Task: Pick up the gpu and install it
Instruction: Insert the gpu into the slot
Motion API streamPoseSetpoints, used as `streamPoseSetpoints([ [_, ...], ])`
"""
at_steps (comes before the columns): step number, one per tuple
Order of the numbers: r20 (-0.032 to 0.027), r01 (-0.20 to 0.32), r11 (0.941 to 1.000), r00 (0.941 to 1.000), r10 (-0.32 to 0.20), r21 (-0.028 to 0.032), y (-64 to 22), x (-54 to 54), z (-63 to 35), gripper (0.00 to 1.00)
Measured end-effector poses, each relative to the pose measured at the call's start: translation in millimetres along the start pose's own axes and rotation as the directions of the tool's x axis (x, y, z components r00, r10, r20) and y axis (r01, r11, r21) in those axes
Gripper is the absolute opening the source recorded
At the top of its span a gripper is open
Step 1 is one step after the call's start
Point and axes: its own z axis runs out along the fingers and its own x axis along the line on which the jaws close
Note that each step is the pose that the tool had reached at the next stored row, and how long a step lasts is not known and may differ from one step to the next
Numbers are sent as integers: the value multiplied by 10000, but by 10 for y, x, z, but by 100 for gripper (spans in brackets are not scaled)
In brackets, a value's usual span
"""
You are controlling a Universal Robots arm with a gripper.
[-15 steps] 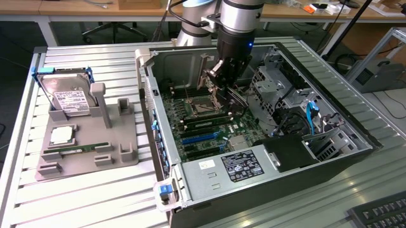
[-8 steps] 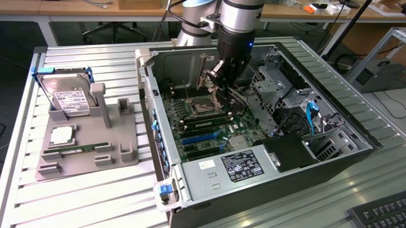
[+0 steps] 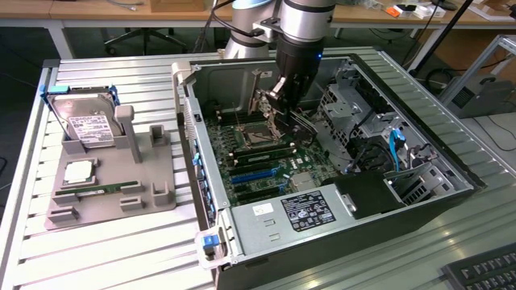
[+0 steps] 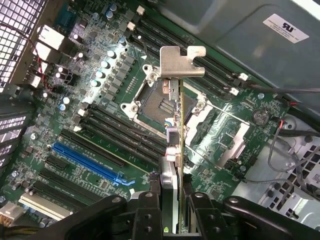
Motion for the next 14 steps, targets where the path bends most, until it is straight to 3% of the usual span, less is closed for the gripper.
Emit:
streamPoseSetpoints([
  [8,92,1070,9943,9942,-1070,-30,-1,1,0,27],
  [14,108,1257,9921,9920,-1257,-35,-2,1,0,27],
])
